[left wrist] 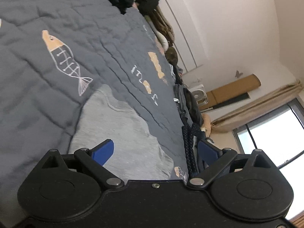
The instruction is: Fold clothes
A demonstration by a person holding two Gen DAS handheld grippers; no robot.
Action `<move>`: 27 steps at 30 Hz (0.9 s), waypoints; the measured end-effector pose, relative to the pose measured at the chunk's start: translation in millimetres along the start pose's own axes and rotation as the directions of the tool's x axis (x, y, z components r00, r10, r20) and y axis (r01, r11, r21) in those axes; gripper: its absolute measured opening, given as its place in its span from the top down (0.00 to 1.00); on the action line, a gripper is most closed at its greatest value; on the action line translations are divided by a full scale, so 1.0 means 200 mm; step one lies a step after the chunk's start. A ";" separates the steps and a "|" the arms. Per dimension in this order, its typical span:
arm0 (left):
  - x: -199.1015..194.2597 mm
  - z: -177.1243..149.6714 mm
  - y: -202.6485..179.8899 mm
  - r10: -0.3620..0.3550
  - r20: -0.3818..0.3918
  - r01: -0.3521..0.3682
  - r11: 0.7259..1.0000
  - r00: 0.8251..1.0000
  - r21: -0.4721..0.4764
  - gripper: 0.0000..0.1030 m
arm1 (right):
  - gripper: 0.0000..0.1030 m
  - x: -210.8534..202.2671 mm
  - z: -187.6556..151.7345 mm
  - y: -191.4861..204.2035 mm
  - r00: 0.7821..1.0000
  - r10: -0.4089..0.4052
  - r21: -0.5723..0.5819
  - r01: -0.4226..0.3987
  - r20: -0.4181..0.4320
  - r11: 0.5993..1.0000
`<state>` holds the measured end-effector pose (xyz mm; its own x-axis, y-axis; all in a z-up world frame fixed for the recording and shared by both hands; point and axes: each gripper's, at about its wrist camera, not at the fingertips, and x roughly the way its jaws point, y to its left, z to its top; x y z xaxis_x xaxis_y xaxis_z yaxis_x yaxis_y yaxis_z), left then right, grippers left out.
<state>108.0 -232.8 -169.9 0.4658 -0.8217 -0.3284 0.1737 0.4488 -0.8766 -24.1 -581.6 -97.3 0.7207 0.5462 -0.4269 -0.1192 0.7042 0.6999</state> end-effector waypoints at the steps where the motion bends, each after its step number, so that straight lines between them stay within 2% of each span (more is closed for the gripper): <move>1: -0.01 0.01 0.01 0.010 0.002 -0.010 1.000 1.000 0.001 0.07 | 0.38 0.09 0.06 -0.01 1.000 0.004 0.005 -0.004 -0.021 1.000; 4: -0.02 0.02 0.02 0.029 0.008 -0.029 1.000 1.000 0.003 0.07 | 0.38 0.37 0.21 -0.01 0.996 -0.009 -0.012 0.008 -0.089 1.000; 8: -0.02 0.04 0.02 0.030 0.010 -0.030 1.000 1.000 0.004 0.07 | 0.38 0.58 0.30 -0.02 0.986 -0.115 -0.087 0.105 -0.124 0.991; 12: -0.02 0.07 0.03 0.030 0.012 -0.030 1.000 0.999 0.005 0.07 | 0.39 0.77 0.39 -0.04 0.963 -0.223 -0.164 0.198 -0.149 0.966; 13: -0.02 0.07 0.03 0.030 0.013 -0.030 1.000 0.999 0.005 0.07 | 0.39 0.79 0.39 -0.04 0.964 -0.217 -0.173 0.190 -0.153 0.966; 15: -0.02 0.08 0.03 0.030 0.014 -0.030 1.000 0.999 0.006 0.07 | 0.39 0.83 0.38 -0.03 0.969 -0.136 -0.152 0.105 -0.207 0.983; 17: -0.03 0.09 0.03 0.031 0.019 -0.031 1.000 0.999 -0.001 0.07 | 0.39 0.88 0.37 -0.02 0.964 -0.051 -0.126 0.019 -0.260 0.992; 18: -0.03 0.09 0.03 0.031 0.021 -0.031 1.000 0.999 -0.004 0.07 | 0.39 0.90 0.36 -0.02 0.958 -0.008 -0.111 -0.025 -0.285 0.993; 20: -0.04 0.10 0.04 0.032 0.026 -0.032 0.999 0.999 -0.010 0.07 | 0.39 0.98 0.32 -0.04 0.934 0.030 -0.049 -0.051 -0.356 0.998; 21: -0.04 0.10 0.04 0.033 0.028 -0.033 0.999 0.999 -0.013 0.07 | 0.39 1.02 0.31 -0.06 0.927 0.014 -0.046 -0.034 -0.374 0.998; 23: -0.05 0.10 0.04 0.037 0.031 -0.037 0.999 0.999 -0.014 0.07 | 0.39 1.07 0.29 -0.10 0.930 -0.065 -0.072 0.041 -0.362 0.997; 27: -0.05 0.10 0.04 0.043 0.029 -0.043 0.999 0.999 -0.006 0.07 | 0.39 1.09 0.31 -0.17 0.959 -0.093 -0.018 0.092 -0.266 0.996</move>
<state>122.6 -213.8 -165.5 0.4979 -0.7912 -0.3552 0.1486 0.4813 -0.8639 179.2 -515.5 -178.5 0.5206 0.5791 -0.6274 -0.0649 0.7595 0.6473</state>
